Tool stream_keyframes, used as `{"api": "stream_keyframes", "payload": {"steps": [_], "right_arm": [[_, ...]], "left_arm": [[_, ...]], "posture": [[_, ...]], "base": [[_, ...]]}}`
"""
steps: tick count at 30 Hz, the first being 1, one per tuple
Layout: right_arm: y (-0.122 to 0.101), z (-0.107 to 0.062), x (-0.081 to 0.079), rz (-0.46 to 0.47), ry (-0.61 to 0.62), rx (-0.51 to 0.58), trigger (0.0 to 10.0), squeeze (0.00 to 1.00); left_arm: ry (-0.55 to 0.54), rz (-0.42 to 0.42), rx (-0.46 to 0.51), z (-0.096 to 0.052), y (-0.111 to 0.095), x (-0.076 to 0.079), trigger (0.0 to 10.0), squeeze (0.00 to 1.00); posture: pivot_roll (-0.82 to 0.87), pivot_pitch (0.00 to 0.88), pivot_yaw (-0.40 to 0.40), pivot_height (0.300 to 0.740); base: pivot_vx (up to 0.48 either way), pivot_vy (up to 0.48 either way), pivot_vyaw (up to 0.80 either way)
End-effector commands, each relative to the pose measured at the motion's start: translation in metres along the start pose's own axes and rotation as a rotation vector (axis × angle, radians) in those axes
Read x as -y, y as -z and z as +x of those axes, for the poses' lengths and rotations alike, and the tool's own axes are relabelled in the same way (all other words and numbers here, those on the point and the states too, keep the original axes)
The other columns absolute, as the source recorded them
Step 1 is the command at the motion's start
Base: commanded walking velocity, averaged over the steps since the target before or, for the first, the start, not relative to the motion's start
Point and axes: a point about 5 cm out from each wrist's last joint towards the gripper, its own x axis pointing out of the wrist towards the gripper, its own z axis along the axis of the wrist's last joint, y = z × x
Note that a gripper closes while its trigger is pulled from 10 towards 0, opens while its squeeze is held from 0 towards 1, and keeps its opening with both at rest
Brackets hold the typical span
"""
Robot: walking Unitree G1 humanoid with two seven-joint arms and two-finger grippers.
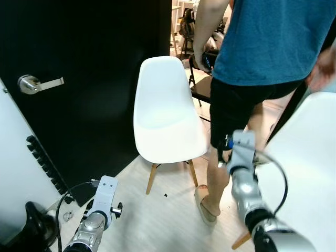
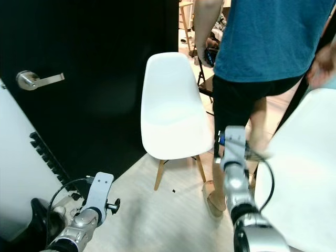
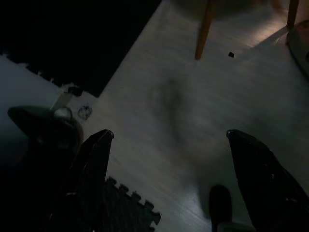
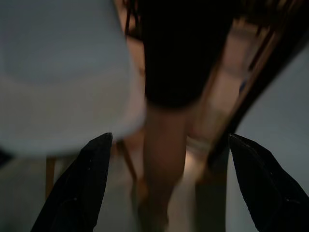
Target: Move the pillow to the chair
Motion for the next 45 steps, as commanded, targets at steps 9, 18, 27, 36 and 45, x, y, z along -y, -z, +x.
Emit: {"api": "stream_keyframes", "payload": {"steps": [9, 18, 27, 36, 45], "right_arm": [[0.064, -0.034, -0.011, -0.035, -0.119, -0.297, 10.0, 0.0], [0.078, -0.048, -0.023, -0.076, -0.177, -0.341, 10.0, 0.0], [0.091, -0.056, -0.024, -0.05, -0.168, -0.45, 10.0, 0.0], [0.086, -0.051, -0.028, -0.073, -0.196, -0.444, 10.0, 0.0], [0.078, -0.045, -0.03, -0.113, -0.232, -0.427, 10.0, 0.0]], "left_arm": [[-0.011, 0.023, 0.014, 0.002, -0.008, -0.006, 10.0, 0.0], [-0.007, 0.023, 0.049, 0.003, -0.013, -0.001, 10.0, 0.0], [-0.016, 0.012, 0.055, 0.003, -0.014, 0.0, 10.0, 0.0], [-0.034, 0.03, 0.029, 0.003, -0.012, 0.001, 10.0, 0.0], [-0.042, -0.032, 0.044, 0.002, -0.013, 0.001, 10.0, 0.0]], "posture": [[0.02, 0.027, -0.008, 0.74], [0.01, 0.023, -0.007, 0.74], [0.02, 0.018, -0.012, 0.74], [0.02, 0.009, -0.035, 0.74], [0.03, 0.011, -0.082, 0.74]], "base": [[0.0, 0.0, 0.0], [0.0, 0.0, 0.0], [0.0, 0.0, -0.62], [0.0, 0.0, -0.8], [0.0, 0.0, -0.8]]}}
